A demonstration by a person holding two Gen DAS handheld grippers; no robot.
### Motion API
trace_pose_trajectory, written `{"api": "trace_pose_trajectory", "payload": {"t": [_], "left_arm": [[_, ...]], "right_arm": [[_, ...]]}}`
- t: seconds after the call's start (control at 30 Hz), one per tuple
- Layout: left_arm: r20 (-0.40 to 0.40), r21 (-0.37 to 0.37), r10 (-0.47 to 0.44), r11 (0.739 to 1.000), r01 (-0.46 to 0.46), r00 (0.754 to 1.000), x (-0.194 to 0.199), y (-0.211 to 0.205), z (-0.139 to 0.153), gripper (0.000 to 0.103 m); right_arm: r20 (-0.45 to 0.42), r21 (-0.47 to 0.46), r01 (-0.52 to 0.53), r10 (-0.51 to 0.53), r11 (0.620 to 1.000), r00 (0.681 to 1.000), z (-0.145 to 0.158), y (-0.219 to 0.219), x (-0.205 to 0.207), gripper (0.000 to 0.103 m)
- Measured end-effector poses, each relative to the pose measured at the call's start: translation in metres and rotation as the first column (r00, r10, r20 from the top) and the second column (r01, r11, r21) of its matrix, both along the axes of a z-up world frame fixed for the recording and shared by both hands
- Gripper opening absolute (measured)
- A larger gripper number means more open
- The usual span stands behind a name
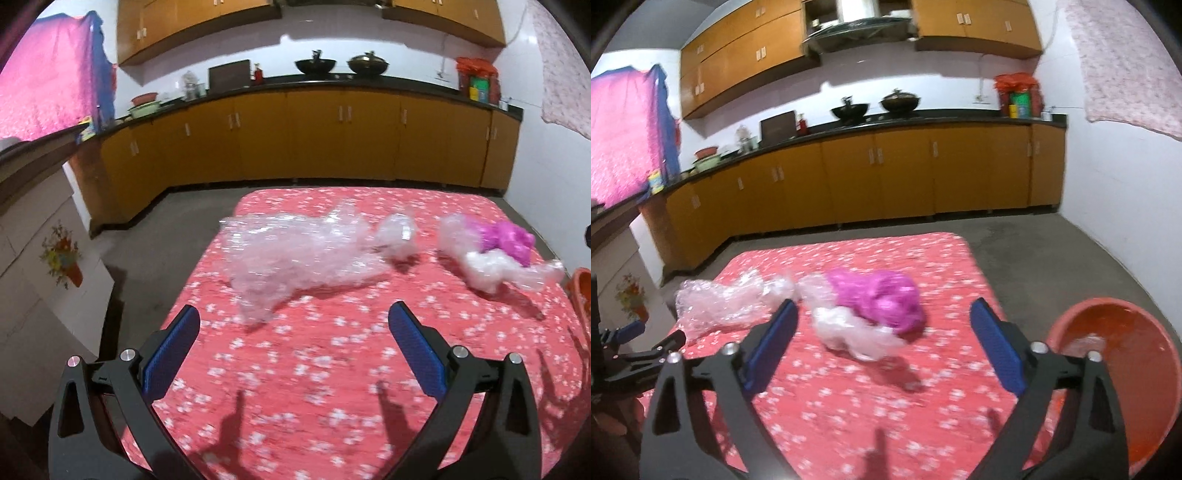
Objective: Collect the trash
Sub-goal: 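Move both grippers back over the bed toward the bubble wrap and white bag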
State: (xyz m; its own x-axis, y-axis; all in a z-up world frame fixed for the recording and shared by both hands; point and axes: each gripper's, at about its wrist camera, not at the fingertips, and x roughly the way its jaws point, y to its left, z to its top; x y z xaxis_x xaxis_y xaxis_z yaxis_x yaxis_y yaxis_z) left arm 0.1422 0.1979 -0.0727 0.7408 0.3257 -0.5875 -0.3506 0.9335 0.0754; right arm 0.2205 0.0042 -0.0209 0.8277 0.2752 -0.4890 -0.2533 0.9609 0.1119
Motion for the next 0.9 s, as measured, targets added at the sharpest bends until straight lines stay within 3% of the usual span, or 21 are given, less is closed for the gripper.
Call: {"api": "trace_pose_trajectory", "payload": {"t": [0.17,0.27,0.5,0.9], "left_arm": [[0.012,-0.030,0.025,0.999,-0.025,1.000,0.006,0.021,0.000,0.101],[0.031,-0.041,0.032,0.999,-0.031,0.999,0.013,0.031,0.005,0.101],[0.044,-0.016,0.026,1.000,-0.025,0.999,0.040,0.048,0.010,0.101],[-0.051,-0.007,-0.045,0.999,0.045,0.998,0.083,0.057,-0.011,0.101]], "right_arm": [[-0.023,-0.076,-0.048,0.046,0.996,0.999,-0.013,0.037,0.027,0.072],[-0.079,-0.089,-0.061,0.054,0.994,0.995,-0.030,0.048,0.049,0.067],[-0.175,-0.145,-0.090,0.064,0.985,0.982,-0.058,0.061,0.068,0.062],[-0.241,-0.167,-0.122,0.080,0.978,0.967,-0.070,0.067,0.076,0.060]]}}
